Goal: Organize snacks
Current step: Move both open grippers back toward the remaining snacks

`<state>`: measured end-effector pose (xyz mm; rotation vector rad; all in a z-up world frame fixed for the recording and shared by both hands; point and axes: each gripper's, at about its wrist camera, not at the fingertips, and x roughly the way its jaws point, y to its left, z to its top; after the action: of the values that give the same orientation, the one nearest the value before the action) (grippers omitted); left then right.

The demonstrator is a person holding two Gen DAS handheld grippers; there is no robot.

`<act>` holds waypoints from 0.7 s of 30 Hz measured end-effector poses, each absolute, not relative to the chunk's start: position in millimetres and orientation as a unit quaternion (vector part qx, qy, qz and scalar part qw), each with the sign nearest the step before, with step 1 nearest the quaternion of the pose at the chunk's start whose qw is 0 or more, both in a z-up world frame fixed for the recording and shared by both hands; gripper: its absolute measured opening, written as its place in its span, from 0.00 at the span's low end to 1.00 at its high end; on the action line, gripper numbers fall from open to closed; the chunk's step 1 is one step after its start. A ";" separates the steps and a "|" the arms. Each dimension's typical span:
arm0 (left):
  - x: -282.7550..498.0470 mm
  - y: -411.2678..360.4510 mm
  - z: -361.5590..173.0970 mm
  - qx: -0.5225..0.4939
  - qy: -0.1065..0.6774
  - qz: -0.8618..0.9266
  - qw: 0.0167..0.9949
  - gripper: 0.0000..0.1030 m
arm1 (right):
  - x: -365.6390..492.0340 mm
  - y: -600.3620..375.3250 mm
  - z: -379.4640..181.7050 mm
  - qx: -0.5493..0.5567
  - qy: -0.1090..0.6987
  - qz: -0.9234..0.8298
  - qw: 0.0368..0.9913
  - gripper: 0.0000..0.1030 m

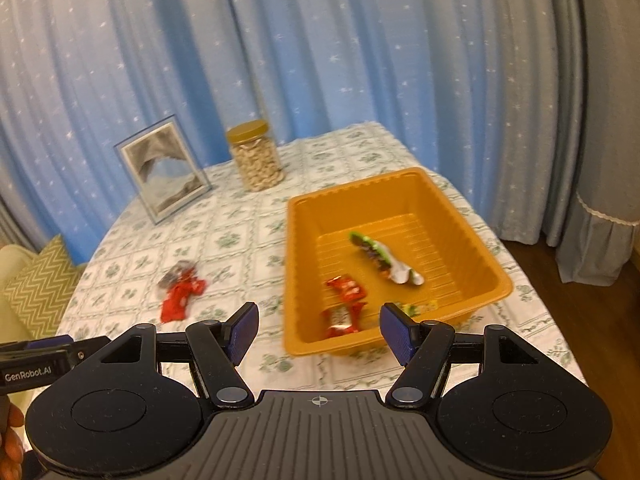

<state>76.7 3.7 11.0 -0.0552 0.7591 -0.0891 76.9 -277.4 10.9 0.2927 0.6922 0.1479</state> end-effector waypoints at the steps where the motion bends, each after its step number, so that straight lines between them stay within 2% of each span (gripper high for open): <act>1: 75.4 7.0 11.3 -0.028 0.370 -0.041 0.928 0.68 | 76.9 -274.0 11.2 0.141 0.338 0.075 0.927 0.65; 21: 72.2 35.5 7.5 -0.041 0.369 -0.016 0.928 0.69 | 80.4 -241.4 11.0 0.118 0.345 0.101 0.926 0.65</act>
<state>72.2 35.5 7.5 -0.0845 0.7571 -0.0320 80.4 -241.4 11.0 0.2411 0.7070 0.2081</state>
